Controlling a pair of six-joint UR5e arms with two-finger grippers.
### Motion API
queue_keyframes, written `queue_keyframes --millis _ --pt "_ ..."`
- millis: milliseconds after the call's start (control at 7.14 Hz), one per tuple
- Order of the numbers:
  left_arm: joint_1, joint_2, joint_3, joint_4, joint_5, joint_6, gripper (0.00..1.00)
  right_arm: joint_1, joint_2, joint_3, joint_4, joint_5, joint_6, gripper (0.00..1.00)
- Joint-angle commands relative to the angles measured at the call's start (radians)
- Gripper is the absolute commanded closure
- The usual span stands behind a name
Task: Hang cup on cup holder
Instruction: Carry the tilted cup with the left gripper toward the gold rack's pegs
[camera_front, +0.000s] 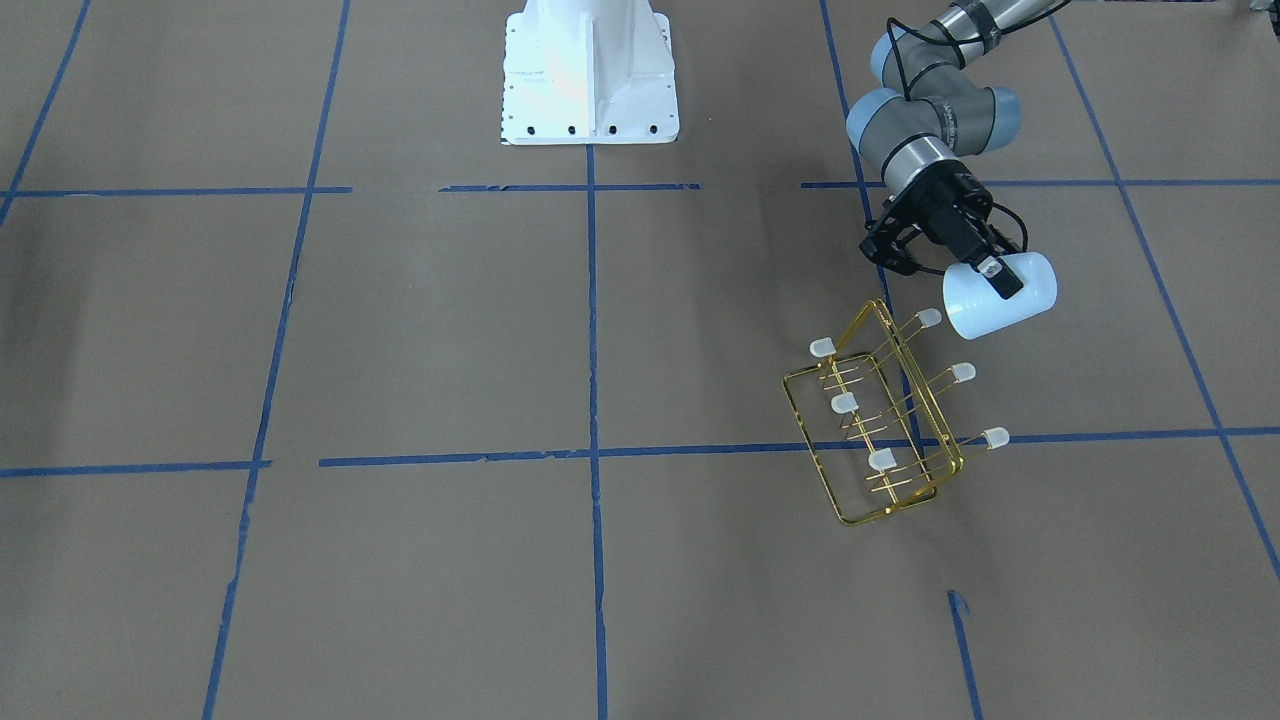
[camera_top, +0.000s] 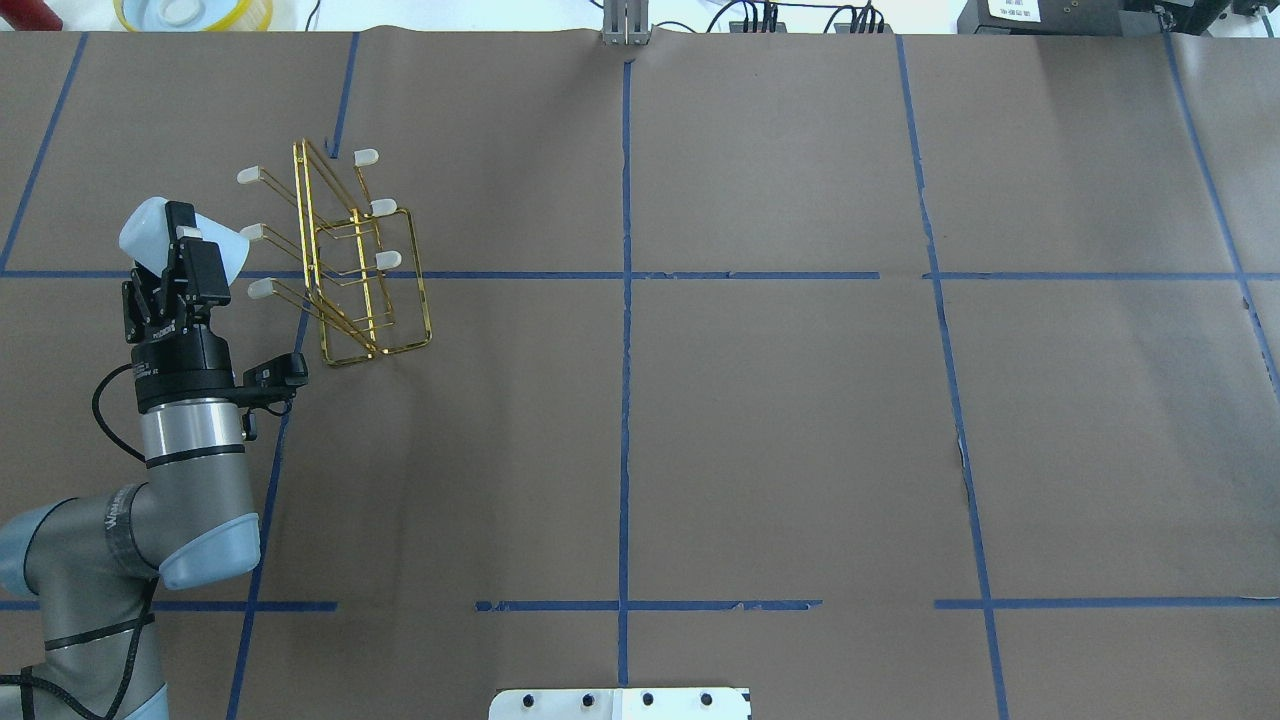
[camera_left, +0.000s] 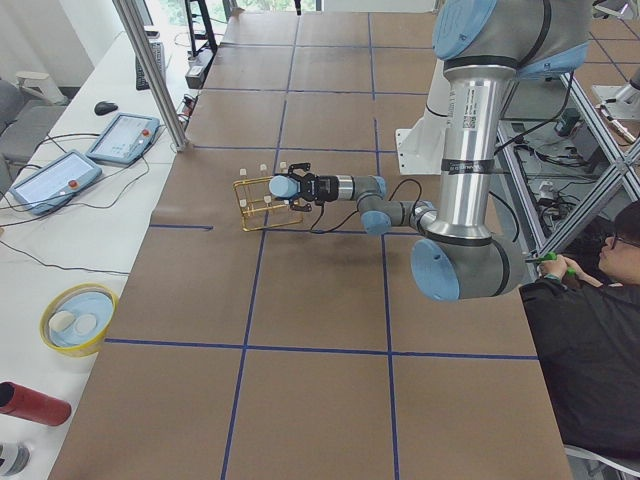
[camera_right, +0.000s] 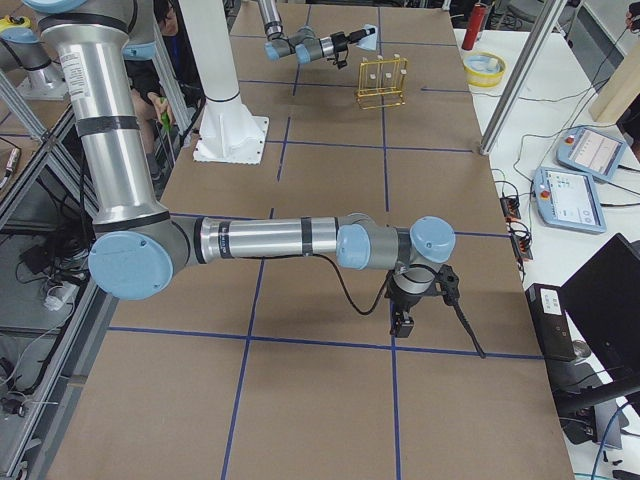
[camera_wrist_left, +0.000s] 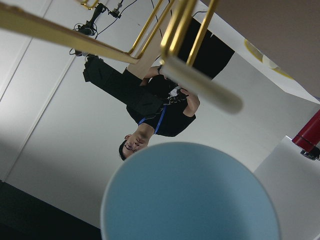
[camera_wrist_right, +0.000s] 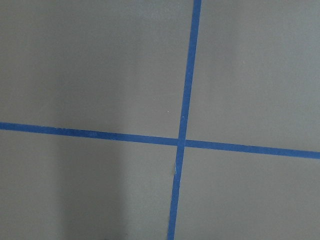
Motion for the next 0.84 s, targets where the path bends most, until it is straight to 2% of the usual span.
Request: queue_keyframes --millis 0,700 --pt "0.023 0.000 0.028 -0.001 0.038 -0.002 1.00 0.000 0.000 0.000 0.000 0.000 0.000 0.00" --pt "0.026 -0.061 0.107 0.000 0.043 -0.002 1.00 0.000 0.000 0.000 0.000 0.000 0.000 0.00"
